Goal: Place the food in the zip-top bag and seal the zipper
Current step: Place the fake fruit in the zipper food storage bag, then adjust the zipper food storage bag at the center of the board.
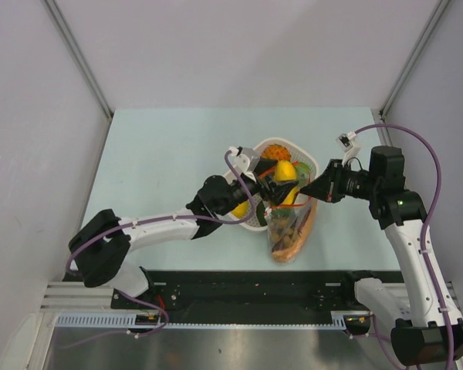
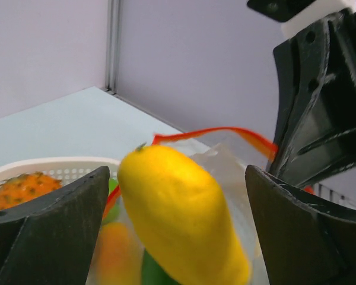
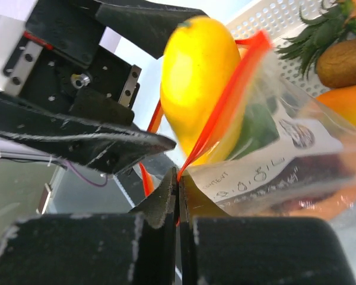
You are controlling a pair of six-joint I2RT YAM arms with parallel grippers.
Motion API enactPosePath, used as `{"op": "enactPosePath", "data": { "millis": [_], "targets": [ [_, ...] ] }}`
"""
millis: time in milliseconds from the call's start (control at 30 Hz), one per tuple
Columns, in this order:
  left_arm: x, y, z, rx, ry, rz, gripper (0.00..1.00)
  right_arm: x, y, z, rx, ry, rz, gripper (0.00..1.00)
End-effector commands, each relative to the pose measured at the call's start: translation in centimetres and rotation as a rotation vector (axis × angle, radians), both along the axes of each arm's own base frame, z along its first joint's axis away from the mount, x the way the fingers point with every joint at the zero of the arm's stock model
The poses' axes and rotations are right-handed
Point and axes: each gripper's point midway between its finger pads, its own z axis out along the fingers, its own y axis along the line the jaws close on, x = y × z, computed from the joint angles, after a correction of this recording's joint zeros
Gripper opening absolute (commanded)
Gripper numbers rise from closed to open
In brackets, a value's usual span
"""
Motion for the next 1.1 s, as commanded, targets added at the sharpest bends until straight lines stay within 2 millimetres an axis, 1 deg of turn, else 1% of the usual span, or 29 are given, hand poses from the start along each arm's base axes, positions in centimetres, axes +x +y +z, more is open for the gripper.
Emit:
{"op": "enactPosePath", "data": {
  "millis": [0, 67, 100, 133, 167, 200, 233, 267, 300, 333, 367, 400, 467, 500, 533, 567, 600, 633, 667, 700, 767, 800, 867, 900, 933, 967, 1000, 1033, 1067],
  "targets": [
    [-1.2, 4.3, 3.4, -0.013, -0.138, 0.005, 1.0, -0.4, 0.5, 1.6, 0.045, -0.051, 0.043, 0.0],
    [-1.4, 5.7, 3.4, 0.027, -0.173, 0.011, 1.0, -0.5, 0.5, 1.7, 0.043, -0.058, 0.046, 0.0],
    [-2.0, 6.5, 4.4, 0.037, -0.202, -0.004, 1.0, -0.5, 0.5, 1.6, 0.044, -0.054, 0.05, 0.0],
    [-1.7, 6.9, 3.0, 0.128, -0.203, -0.013, 0.98, -0.5, 0.4, 1.6, 0.041, -0.061, 0.052, 0.0],
    [-1.9, 7.1, 2.7, 0.172, -0.205, -0.03, 0.96, -0.6, 0.5, 1.6, 0.041, -0.06, 0.055, 0.0],
    [-2.2, 7.3, 3.6, 0.19, -0.227, -0.043, 0.93, -0.7, 0.5, 1.6, 0.04, -0.063, 0.059, 0.0],
    [-1.8, 7.7, 2.1, 0.268, -0.199, -0.051, 0.91, -0.7, 0.5, 1.6, 0.039, -0.071, 0.064, 0.0],
    [-2.3, 7.6, 1.7, 0.295, -0.195, -0.099, 0.89, -0.7, 0.5, 1.5, 0.038, -0.071, 0.066, 0.0],
    [-2.0, 7.7, 2.9, 0.303, -0.209, -0.108, 0.84, -0.8, 0.5, 1.5, 0.037, -0.073, 0.07, 0.0],
    [-2.2, 7.7, 1.0, 0.378, -0.155, -0.142, 0.83, -0.8, 0.5, 1.5, 0.034, -0.082, 0.074, 0.0],
    [-2.3, 7.5, 1.1, 0.393, -0.144, -0.163, 0.78, -0.9, 0.5, 1.5, 0.034, -0.086, 0.08, 0.0],
    [-2.4, 7.5, 2.0, 0.395, -0.149, -0.181, 0.77, -1.0, 0.5, 1.5, 0.031, -0.094, 0.082, 0.0],
    [-2.9, 7.4, 0.9, 0.444, -0.107, -0.233, 0.75, -1.3, 0.5, 1.5, 0.025, -0.108, 0.096, 0.0],
    [-2.8, 7.5, 1.2, 0.446, -0.1, -0.23, 0.71, -1.4, 0.6, 1.5, 0.023, -0.114, 0.104, 0.0],
    [-2.7, 7.6, 1.0, 0.437, -0.055, -0.228, 0.71, -1.4, 0.5, 1.4, 0.022, -0.114, 0.103, 0.0],
    [-2.8, 7.8, 0.0, 0.451, 0.0, -0.238, 0.72, -1.4, 0.5, 1.4, 0.02, -0.116, 0.106, 0.0],
    [-2.9, 8.1, -0.3, 0.45, 0.029, -0.244, 0.72, -1.4, 0.5, 1.4, 0.02, -0.119, 0.105, 0.0],
    [-3.3, 8.2, -0.8, 0.439, 0.09, -0.255, 0.72, -1.5, 0.5, 1.5, 0.02, -0.124, 0.108, 0.0],
    [-3.8, 8.5, -0.9, 0.435, 0.109, -0.262, 0.72, -1.6, 0.5, 1.5, 0.02, -0.123, 0.109, 0.0],
    [-4.2, 8.9, -2.4, 0.452, 0.15, -0.269, 0.72, -1.7, 0.5, 1.5, 0.018, -0.129, 0.111, 0.0],
    [-5.0, 9.4, -3.3, 0.449, 0.19, -0.274, 0.72, -1.7, 0.6, 1.5, 0.019, -0.127, 0.114, 0.0],
    [-5.3, 9.7, -4.3, 0.455, 0.217, -0.272, 0.72, -1.8, 0.6, 1.6, 0.02, -0.13, 0.117, 0.0],
    [-5.2, 10.0, -5.1, 0.454, 0.267, -0.247, 0.71, -1.9, 0.7, 1.6, 0.022, -0.129, 0.126, 0.0],
    [-5.1, 9.9, -5.7, 0.456, 0.288, -0.248, 0.7, -2.0, 0.7, 1.5, 0.022, -0.13, 0.13, 0.0],
    [-5.0, 9.6, -5.8, 0.444, 0.308, -0.247, 0.69, -2.0, 0.7, 1.6, 0.025, -0.13, 0.134, 0.0],
    [-4.9, 9.3, -6.0, 0.44, 0.326, -0.25, 0.67, -2.1, 0.7, 1.6, 0.026, -0.131, 0.137, 0.0],
    [-4.7, 9.0, -5.6, 0.425, 0.345, -0.247, 0.66, -2.1, 0.8, 1.6, 0.027, -0.131, 0.14, 0.0],
    [-4.4, 8.7, -6.5, 0.441, 0.379, -0.248, 0.64, -2.1, 0.8, 1.7, 0.027, -0.134, 0.14, 0.0],
    [-4.3, 8.5, -6.5, 0.441, 0.387, -0.256, 0.54, -2.2, 0.8, 1.7, 0.028, -0.134, 0.141, 0.0]
  ]
}}
